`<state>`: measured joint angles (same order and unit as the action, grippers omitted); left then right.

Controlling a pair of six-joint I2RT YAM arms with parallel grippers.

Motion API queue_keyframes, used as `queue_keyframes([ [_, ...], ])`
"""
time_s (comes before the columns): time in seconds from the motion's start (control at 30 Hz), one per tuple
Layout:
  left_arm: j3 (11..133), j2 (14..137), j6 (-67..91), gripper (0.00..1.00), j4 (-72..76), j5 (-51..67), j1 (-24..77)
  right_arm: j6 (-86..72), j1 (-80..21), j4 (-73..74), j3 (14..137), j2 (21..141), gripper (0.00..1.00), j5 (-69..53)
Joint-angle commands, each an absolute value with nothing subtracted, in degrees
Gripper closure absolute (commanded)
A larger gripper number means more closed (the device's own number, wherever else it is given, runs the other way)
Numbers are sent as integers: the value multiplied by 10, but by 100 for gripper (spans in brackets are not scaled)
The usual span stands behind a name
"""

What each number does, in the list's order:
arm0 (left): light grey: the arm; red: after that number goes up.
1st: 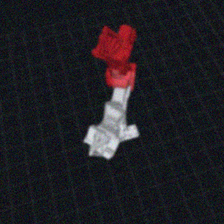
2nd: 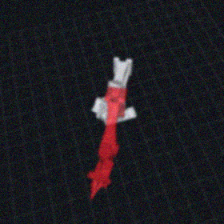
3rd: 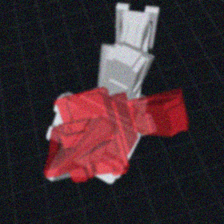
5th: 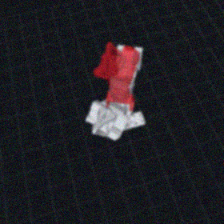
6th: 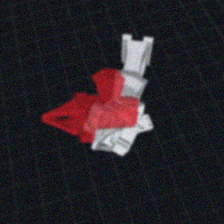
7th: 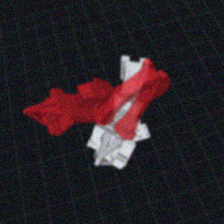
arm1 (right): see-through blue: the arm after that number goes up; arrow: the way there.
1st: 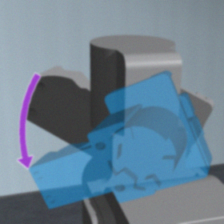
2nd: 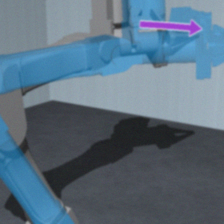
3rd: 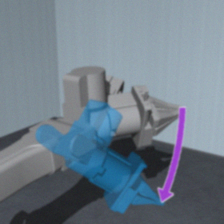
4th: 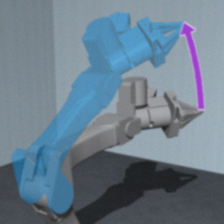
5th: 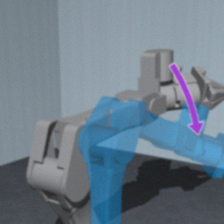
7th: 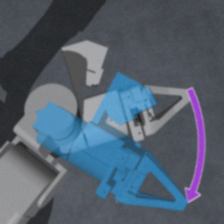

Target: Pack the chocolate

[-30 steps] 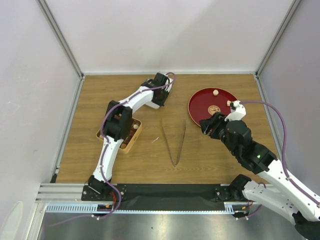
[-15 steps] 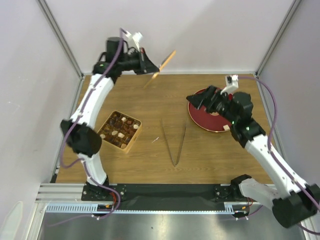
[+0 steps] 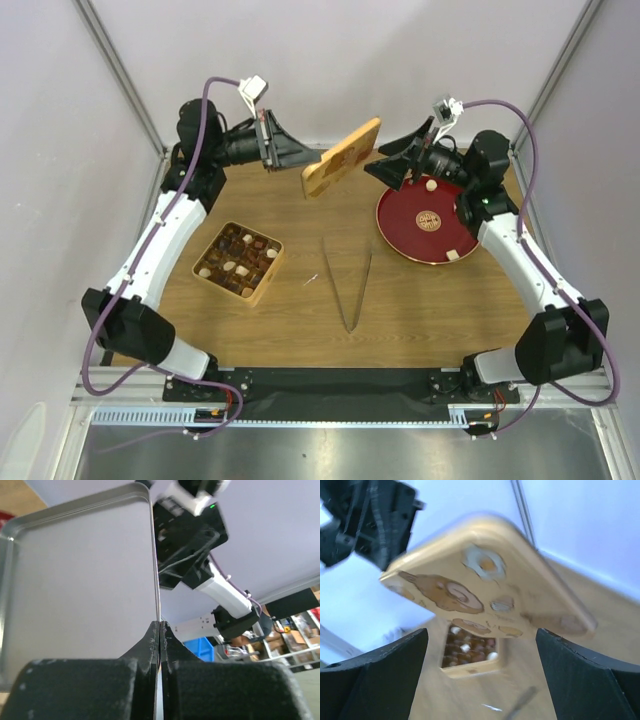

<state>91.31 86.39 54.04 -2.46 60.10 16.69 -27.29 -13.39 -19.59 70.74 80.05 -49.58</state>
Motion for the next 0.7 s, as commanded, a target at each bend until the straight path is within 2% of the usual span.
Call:
queue_keyframes([
  [0.0, 875, 813, 564, 100, 12, 638, 164, -105, -133, -193, 722, 760, 1, -540],
  [0.27, 854, 782, 513, 100, -64, 660, 164, 141, -119, 23, 817, 795, 1, -633],
  [0.67, 859, 773, 457, 100, -132, 684, 165, 186, -74, 27, 829, 828, 0, -784],
])
